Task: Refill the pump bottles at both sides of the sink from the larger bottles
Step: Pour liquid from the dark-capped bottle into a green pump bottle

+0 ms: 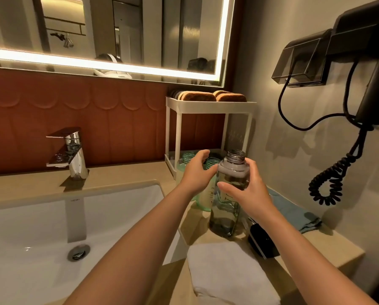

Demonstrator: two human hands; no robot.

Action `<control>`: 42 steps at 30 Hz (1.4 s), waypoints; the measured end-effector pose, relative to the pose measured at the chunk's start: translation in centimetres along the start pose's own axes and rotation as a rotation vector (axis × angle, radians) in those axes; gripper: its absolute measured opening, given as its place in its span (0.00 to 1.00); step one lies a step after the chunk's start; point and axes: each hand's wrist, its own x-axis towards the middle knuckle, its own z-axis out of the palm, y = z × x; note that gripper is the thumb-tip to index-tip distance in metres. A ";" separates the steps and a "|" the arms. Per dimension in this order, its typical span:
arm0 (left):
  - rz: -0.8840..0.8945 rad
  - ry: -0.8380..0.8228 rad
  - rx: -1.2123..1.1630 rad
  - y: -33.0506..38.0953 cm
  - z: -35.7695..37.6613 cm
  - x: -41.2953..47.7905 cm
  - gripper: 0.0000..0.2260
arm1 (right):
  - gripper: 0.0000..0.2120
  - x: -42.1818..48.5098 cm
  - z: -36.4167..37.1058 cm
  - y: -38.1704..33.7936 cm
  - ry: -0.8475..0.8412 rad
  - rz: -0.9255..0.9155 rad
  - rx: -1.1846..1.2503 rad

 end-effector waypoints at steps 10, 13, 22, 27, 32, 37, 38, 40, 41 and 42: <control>-0.018 -0.021 0.290 0.8 0.2 2.8 0.21 | 0.38 0.2 -0.1 0.4 -0.021 -0.013 0.035; 0.012 0.016 0.292 0.3 -0.3 2.6 0.20 | 0.38 0.1 -0.1 0.4 -0.021 -0.010 0.031; 0.107 0.151 0.202 0.5 -2.9 0.8 0.19 | 0.38 0.1 0.0 0.0 -0.014 0.014 0.029; 0.150 0.155 0.205 1.8 -5.2 -1.4 0.18 | 0.40 0.0 0.0 -0.1 -0.006 0.027 0.025; 0.147 0.106 0.222 2.9 -7.8 -5.1 0.17 | 0.40 -0.2 0.3 -0.8 0.021 0.041 0.021; 0.122 -0.004 0.169 3.3 -10.1 -10.0 0.17 | 0.41 -0.4 0.8 -1.1 0.005 0.104 0.033; 0.108 -0.024 0.157 3.2 -10.4 -10.7 0.17 | 0.42 -0.3 0.8 -1.1 0.012 0.123 0.039; 0.077 -0.058 0.137 3.2 -11.2 -12.4 0.16 | 0.44 -0.5 1.1 -1.2 0.038 0.154 0.039; 0.075 -0.070 0.132 3.2 -11.3 -12.9 0.16 | 0.44 -0.3 1.0 -1.2 0.055 0.156 0.038; 0.072 -0.082 0.134 3.2 -11.5 -13.5 0.16 | 0.44 -0.4 1.2 -1.3 0.069 0.158 0.046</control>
